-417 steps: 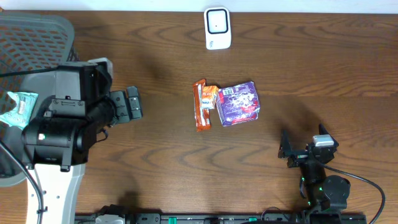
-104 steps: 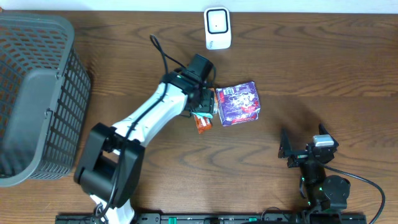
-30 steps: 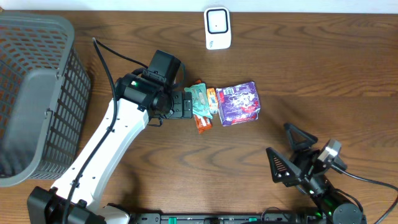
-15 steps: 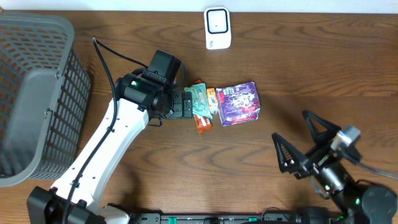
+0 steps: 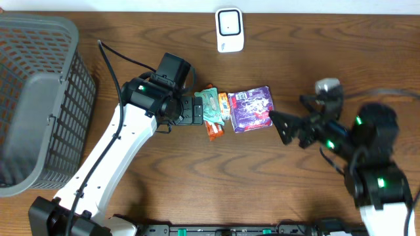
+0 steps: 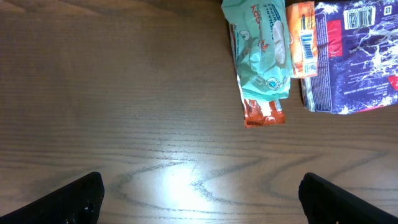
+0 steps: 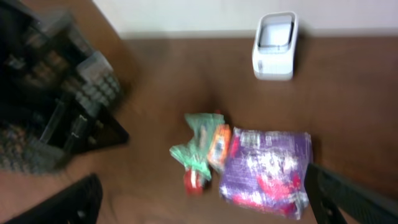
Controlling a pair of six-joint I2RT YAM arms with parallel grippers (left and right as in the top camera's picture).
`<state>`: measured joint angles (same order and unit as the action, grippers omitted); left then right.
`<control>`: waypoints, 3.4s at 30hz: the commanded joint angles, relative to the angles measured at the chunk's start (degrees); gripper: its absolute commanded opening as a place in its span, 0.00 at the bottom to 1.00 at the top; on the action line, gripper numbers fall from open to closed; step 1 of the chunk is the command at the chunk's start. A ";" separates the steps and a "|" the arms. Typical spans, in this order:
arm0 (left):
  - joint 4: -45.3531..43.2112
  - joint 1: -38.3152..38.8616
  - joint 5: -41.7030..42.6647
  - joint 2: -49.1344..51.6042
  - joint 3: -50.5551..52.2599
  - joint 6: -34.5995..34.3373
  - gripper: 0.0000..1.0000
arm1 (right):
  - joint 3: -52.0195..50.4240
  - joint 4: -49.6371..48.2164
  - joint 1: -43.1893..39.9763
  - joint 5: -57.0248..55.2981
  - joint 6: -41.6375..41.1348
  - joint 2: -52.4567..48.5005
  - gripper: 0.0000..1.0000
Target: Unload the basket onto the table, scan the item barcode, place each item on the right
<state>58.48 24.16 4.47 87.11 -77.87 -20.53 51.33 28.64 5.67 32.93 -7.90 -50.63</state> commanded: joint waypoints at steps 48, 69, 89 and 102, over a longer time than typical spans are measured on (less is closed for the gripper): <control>0.20 0.02 -0.66 0.35 -0.02 0.72 1.00 | 20.48 10.25 2.01 -6.56 2.43 -53.77 0.99; 0.20 0.02 -0.68 0.35 -0.02 0.72 1.00 | 22.80 15.32 1.55 -6.12 1.22 -56.65 0.01; 0.22 0.02 -0.66 0.35 -0.02 0.72 1.00 | 26.40 34.18 6.45 -67.36 -18.27 -51.98 0.01; 0.20 0.02 -0.66 0.35 -0.02 0.72 1.00 | 26.29 30.88 12.55 -67.43 -18.23 -56.63 0.14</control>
<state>58.50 24.16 4.32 87.11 -77.87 -20.53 77.78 59.72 16.27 -32.42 -25.26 -106.19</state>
